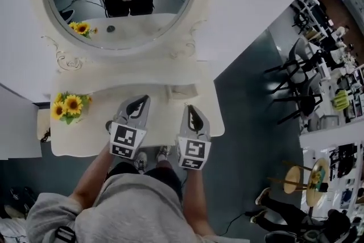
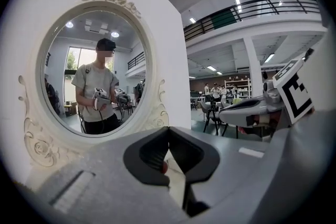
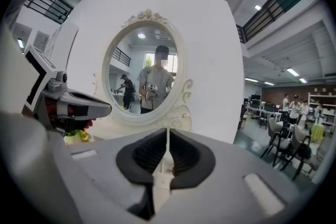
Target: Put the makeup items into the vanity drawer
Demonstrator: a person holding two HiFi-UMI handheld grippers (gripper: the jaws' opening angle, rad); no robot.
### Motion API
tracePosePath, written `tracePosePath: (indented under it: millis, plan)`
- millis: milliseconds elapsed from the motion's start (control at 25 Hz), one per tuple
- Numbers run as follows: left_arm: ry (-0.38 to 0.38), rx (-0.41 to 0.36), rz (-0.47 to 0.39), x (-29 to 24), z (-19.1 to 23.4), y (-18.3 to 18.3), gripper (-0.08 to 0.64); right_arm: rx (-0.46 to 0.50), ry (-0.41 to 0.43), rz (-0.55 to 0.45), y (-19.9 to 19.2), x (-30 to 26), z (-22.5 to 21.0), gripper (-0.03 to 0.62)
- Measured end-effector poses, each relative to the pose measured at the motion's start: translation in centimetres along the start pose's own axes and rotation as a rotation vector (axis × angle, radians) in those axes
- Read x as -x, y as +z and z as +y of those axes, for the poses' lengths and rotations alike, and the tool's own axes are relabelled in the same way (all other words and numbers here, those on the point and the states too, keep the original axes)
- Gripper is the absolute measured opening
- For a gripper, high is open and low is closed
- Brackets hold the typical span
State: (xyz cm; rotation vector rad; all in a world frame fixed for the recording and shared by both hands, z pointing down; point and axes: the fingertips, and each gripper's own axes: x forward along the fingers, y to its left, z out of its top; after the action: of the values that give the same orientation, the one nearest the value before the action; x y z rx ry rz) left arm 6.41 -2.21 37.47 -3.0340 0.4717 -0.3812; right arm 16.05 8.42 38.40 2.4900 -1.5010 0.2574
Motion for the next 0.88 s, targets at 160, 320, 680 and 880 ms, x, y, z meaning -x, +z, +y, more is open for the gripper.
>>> tracePosePath:
  millis: [160,320,680,880]
  plan:
    - [-0.023,-0.008,-0.001,1.3,-0.7,-0.4,0.011,0.004,-0.024,-0.017,-0.2,1.9,0.8,0.006]
    - [-0.041,-0.007,0.004,2.0,-1.3,-0.9,0.011,-0.005,-0.036,-0.013,-0.6,3.0,1.4,0.006]
    - [-0.043,-0.003,-0.002,2.3,-1.0,-1.0,0.011,-0.002,-0.021,-0.008,-0.3,2.7,2.1,0.006]
    - [-0.012,0.007,0.002,2.6,0.3,-1.3,0.011,0.009,0.013,-0.022,0.3,1.8,3.0,0.006]
